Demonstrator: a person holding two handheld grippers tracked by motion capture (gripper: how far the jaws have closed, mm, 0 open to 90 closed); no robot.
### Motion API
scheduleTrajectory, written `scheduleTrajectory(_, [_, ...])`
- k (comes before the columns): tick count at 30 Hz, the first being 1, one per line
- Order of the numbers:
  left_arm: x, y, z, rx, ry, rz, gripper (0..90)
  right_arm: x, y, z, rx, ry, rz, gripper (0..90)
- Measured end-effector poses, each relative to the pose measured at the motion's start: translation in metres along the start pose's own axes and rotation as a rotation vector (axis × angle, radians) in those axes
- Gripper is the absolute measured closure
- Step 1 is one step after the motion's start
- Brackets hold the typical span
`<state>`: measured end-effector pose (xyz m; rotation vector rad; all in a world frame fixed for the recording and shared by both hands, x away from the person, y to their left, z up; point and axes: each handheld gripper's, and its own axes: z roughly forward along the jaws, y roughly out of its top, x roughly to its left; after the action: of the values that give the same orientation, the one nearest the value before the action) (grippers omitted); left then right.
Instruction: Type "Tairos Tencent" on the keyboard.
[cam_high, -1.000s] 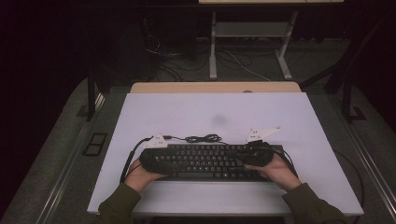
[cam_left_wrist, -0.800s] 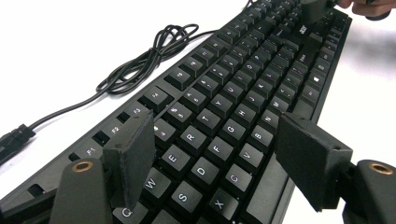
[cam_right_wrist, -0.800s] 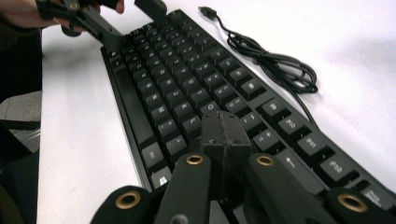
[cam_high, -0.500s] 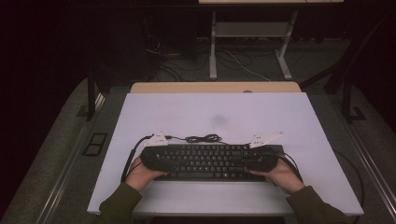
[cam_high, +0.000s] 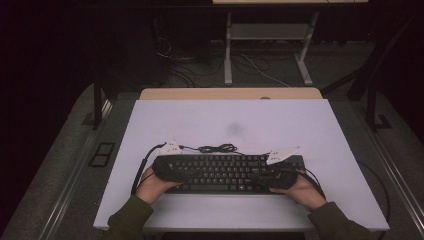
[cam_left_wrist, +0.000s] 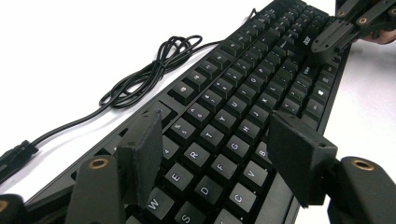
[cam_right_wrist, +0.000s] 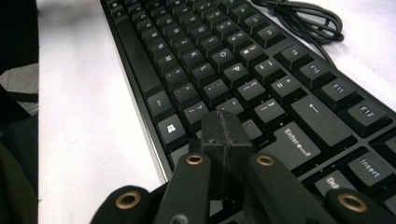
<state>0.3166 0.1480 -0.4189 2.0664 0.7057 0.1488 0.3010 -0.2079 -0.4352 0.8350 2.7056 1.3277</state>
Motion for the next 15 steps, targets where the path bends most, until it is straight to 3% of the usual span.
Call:
scheduleTrajectory(10, [-0.0012, 0.0028, 0.0035, 0.005, -0.007, -0.001, 42.5, 0.0006, -0.0014, 0.0044, 0.03, -0.013, -0.015, 89.0])
scheduleTrajectory(15, [-0.0022, 0.0049, 0.0066, 0.012, -0.009, 0.014, 56.5, 0.001, -0.0016, 0.0054, 0.033, -0.014, -0.019, 89.0])
